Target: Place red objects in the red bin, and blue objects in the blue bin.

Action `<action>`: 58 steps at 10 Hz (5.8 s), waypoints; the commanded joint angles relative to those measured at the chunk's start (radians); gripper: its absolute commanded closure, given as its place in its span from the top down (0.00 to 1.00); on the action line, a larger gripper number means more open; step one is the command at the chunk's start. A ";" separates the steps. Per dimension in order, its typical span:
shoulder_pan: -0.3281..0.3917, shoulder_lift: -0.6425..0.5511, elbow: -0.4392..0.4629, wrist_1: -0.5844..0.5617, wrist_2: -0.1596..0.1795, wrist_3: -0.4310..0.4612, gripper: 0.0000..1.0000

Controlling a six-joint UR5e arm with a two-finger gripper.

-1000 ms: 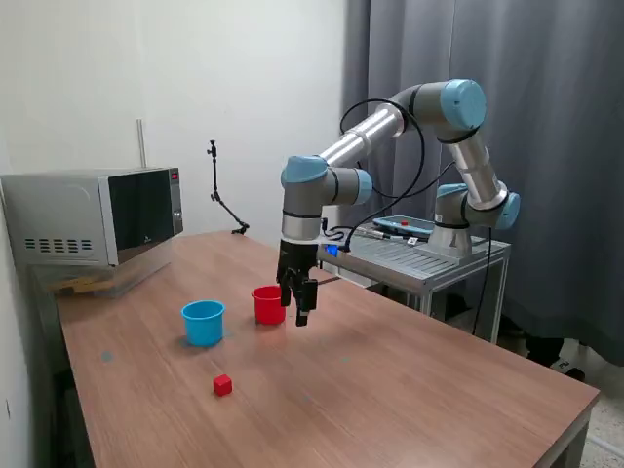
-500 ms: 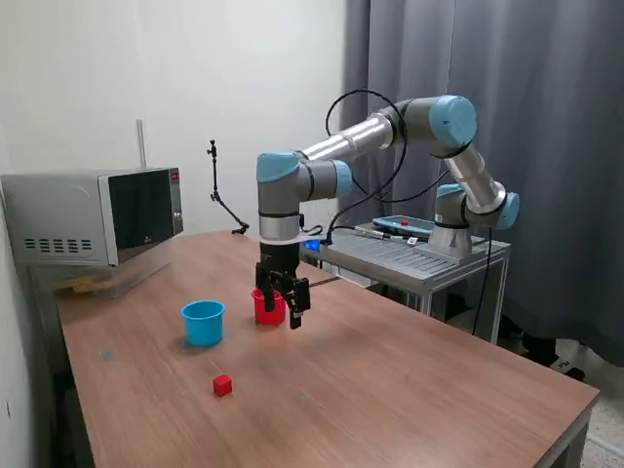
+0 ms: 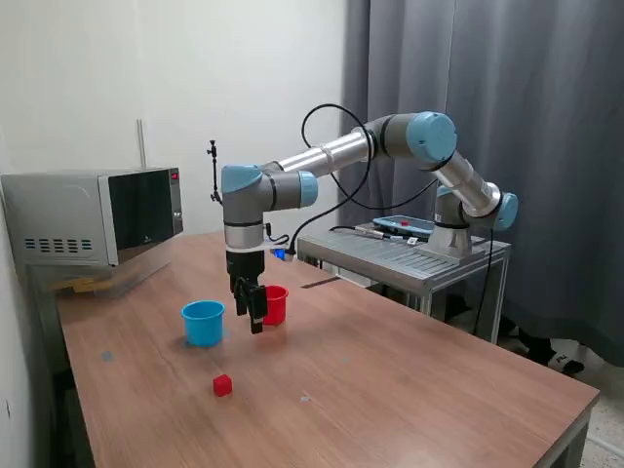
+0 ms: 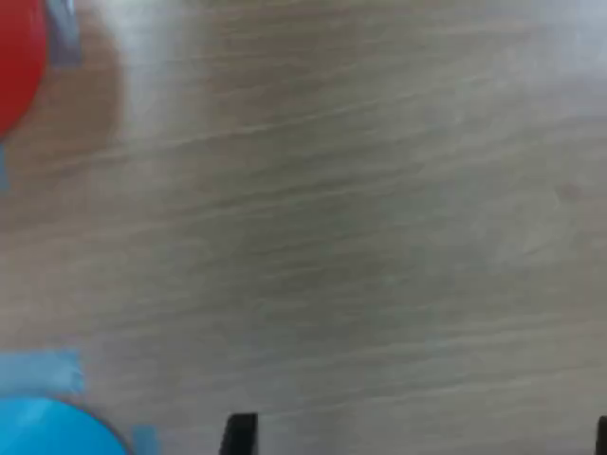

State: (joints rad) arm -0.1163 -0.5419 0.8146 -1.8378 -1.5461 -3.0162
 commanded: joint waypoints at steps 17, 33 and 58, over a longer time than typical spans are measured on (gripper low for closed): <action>0.060 0.161 -0.203 -0.089 0.110 -0.342 1.00; 0.060 0.226 -0.242 -0.167 0.043 -0.233 1.00; 0.073 0.223 -0.210 -0.235 0.043 -0.234 0.00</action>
State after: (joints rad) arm -0.0432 -0.3191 0.6086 -2.0690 -1.5017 -3.2502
